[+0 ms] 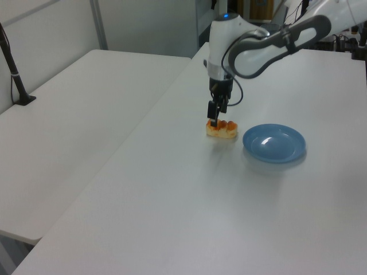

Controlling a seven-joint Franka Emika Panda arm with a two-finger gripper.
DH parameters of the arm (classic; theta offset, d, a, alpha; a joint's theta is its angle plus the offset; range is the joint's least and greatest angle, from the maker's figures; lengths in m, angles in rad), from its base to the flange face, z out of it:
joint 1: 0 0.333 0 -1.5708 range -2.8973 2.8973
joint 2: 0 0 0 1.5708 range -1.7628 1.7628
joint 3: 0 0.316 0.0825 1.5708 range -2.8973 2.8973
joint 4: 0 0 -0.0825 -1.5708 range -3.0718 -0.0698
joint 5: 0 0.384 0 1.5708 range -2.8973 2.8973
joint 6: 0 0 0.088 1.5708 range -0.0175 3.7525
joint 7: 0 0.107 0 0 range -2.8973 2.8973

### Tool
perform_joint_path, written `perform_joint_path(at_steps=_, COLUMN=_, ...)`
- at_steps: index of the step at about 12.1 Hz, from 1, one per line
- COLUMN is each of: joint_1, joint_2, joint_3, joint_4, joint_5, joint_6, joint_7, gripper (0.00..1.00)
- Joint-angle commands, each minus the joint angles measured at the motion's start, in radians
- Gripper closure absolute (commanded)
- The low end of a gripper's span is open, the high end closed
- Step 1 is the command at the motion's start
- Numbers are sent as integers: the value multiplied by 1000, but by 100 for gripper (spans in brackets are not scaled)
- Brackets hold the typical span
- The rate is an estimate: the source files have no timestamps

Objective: Put the bread on a plate
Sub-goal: 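Lower the gripper onto the bread roll and close on it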

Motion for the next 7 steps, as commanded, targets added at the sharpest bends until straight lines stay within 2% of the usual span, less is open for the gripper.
perform_joint_path(at_steps=1, joint_1=17, joint_2=20, joint_3=-3, joint_4=3, joint_5=-17, joint_6=21, joint_7=31, gripper=0)
perform_joint_path(at_steps=7, joint_1=6, joint_2=40, joint_3=-9, joint_4=3, joint_5=-35, joint_6=22, joint_7=2, gripper=3)
